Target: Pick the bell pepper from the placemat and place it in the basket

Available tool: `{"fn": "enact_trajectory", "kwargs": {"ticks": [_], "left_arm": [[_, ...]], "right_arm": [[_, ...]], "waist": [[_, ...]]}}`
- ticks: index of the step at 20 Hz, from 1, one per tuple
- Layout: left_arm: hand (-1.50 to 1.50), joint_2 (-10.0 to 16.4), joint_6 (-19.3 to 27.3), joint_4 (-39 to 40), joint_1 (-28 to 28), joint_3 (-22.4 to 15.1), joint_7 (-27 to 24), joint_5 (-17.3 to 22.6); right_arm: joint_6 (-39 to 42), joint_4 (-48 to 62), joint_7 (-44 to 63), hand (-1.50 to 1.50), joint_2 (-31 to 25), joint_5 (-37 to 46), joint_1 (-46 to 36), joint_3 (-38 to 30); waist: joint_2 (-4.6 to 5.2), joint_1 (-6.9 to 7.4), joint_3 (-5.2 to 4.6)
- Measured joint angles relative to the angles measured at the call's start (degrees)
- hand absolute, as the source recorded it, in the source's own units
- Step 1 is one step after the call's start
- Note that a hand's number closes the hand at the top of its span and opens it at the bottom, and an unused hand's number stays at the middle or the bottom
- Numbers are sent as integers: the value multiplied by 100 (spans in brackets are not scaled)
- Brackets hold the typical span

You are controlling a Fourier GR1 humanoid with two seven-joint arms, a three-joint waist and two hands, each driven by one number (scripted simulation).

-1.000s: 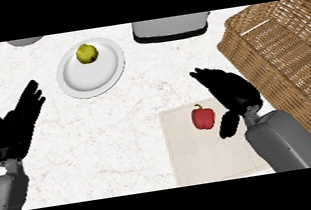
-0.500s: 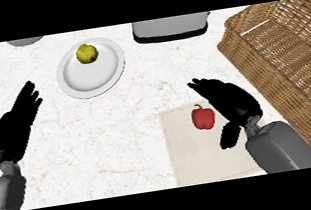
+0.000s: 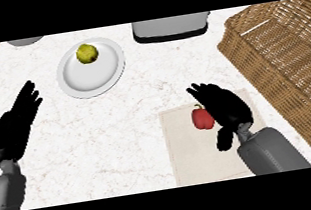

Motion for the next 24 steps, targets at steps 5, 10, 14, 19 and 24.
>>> {"fn": "enact_trajectory", "kwargs": {"ticks": [5, 10, 14, 19, 24], "left_arm": [[0, -100, 49, -8, -88, -31, 61, -90], [0, -82, -64, 287, -192, 109, -152, -118], [0, -150, -38, 174, -121, 77, -105, -205], [0, -165, -79, 97, -141, 50, -76, -200], [0, -244, -121, 90, -249, -54, -76, -197]], "right_arm": [[61, 315, -135, 150, -21, 368, -134, 203], [-51, 696, -404, 150, 58, 608, -341, 117], [-204, 933, -550, 150, 144, 805, -415, 90], [-668, 1117, 678, 150, 521, 514, -608, -384], [-1641, 1216, 2433, 150, 707, -89, -1061, -1149]], "waist": [[1, 3, 0], [-15, 4, -5], [-37, 9, -17], [10, 102, -9], [93, 308, 19]]}}
